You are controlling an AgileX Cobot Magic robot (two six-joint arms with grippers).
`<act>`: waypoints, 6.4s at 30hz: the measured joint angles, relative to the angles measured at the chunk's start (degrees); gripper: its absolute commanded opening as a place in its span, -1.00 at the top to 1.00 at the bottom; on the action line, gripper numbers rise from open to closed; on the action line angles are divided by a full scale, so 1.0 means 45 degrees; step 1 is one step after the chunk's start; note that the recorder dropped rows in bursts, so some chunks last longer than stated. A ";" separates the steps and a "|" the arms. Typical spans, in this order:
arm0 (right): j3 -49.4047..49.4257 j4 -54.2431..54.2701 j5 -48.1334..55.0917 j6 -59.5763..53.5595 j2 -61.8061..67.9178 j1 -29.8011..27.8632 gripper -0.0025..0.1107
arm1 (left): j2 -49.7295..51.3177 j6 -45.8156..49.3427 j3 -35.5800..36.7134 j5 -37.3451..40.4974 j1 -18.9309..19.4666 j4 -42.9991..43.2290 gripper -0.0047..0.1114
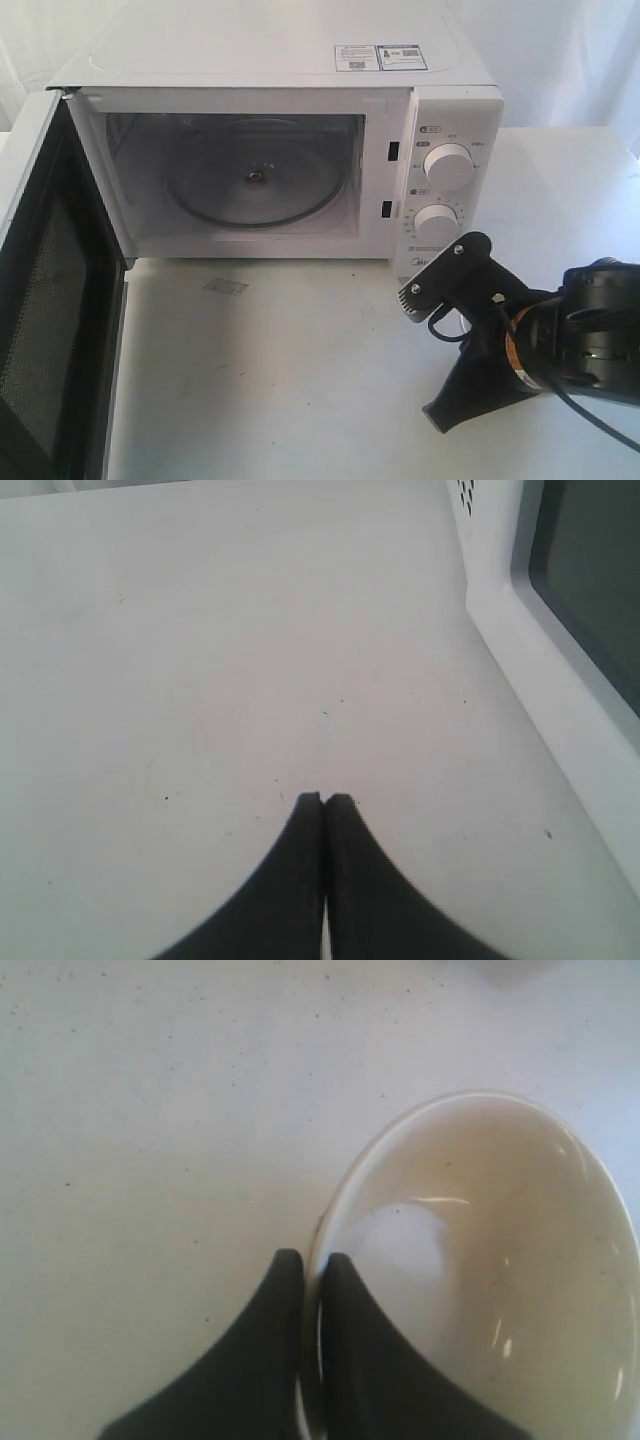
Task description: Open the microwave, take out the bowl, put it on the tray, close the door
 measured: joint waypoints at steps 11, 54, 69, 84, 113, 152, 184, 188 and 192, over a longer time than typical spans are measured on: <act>0.0000 -0.0072 -0.0146 0.0216 0.0050 -0.0022 0.46 | 0.0000 0.0000 0.0000 0.0000 0.0000 0.0000 0.92; -0.2173 0.7075 0.6077 -0.5137 -0.7140 -0.0022 0.96 | -0.0020 0.0000 0.0000 -0.8163 0.0000 0.0054 0.92; -0.2173 0.7075 0.5389 -0.5234 -0.7202 -0.0022 0.96 | 0.4157 0.0000 -0.8214 0.5260 0.0000 -0.0263 0.92; -0.2173 0.7075 0.5269 -0.5338 -0.7202 -0.0022 0.96 | 0.4862 0.0000 -0.8321 0.2017 0.0000 -0.2794 0.92; -0.2173 0.7075 0.5784 -0.5478 -0.7202 -0.0022 0.96 | 0.7289 0.1433 -1.2151 0.7852 0.0000 -0.2843 0.92; -0.2173 0.5344 0.4119 -0.5478 -0.7202 -0.0022 0.96 | 1.4394 1.6144 -1.0573 1.1389 -0.2981 -2.0814 0.92; -0.3772 0.8159 -0.7937 -0.7905 0.0347 -0.0445 0.96 | 0.6454 0.4226 -1.0420 0.8879 -0.3246 -0.5498 0.92; -0.4367 0.8180 -0.7937 -0.7934 0.0932 -0.0772 0.96 | 0.4769 0.1498 -1.0292 0.9263 -0.3246 -0.2251 0.92; -0.4935 0.8180 -0.7908 -0.7940 0.1368 -0.1149 0.96 | 0.3544 0.0269 -1.0292 1.0418 -0.3246 -0.0259 0.92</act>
